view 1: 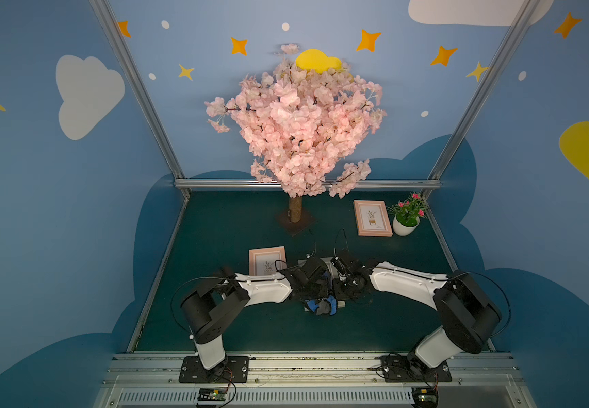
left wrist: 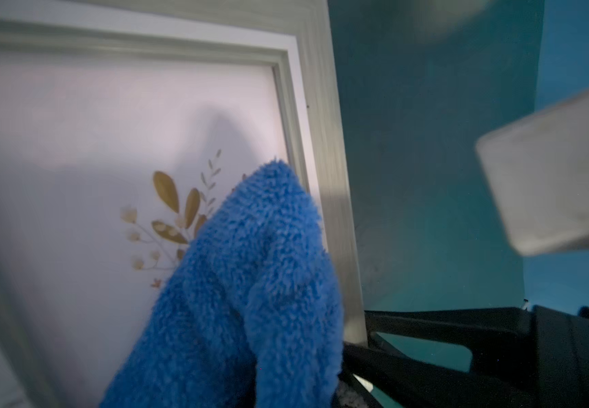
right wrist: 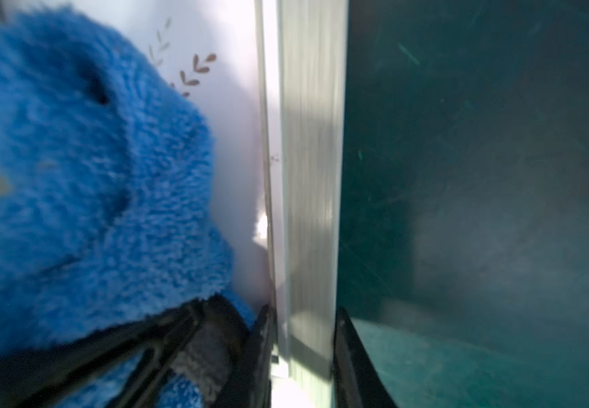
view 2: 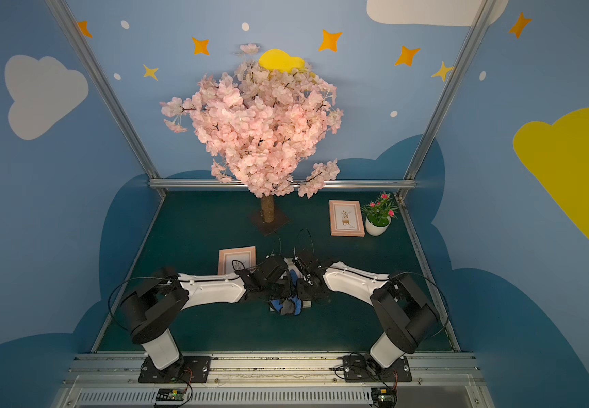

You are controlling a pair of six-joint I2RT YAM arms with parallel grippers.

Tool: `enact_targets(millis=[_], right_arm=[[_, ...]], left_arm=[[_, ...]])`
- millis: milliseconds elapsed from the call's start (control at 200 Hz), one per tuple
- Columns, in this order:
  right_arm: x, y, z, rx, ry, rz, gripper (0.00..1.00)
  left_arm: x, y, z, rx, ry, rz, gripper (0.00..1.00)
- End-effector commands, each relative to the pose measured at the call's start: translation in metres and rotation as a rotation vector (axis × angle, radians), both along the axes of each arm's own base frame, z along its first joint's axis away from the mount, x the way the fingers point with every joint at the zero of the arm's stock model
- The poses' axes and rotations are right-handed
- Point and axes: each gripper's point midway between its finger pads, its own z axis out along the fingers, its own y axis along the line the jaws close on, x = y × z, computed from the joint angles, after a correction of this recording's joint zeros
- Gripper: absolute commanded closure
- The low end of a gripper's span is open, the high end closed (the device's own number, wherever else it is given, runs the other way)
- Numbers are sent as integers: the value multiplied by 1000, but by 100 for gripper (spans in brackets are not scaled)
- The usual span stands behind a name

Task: Wipe the picture frame with a cloth
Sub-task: Wipe the dirt from the picture frame.

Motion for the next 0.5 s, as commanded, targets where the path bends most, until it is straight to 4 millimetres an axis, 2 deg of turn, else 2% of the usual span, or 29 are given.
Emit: enact_targets(millis=[0,150,250,365,496], right_arm=[[-9,-15,-16,-63,52,-54,80],[-9,-14,-17,-62,52,-52,80],[-8,-13,-17,-60,54,-49,80],[-8,-12,-17,-61,54,-45,80],[-10,-12,-18,-59,55,-49,80]], left_arm=[[-11,18,-13,29,70,11,97],[-6,63,-7,99,25,89,97],[-10,76,-1,131,3,93,97],[-3,69,2,125,-10,74,97],[23,44,7,83,-34,51,97]])
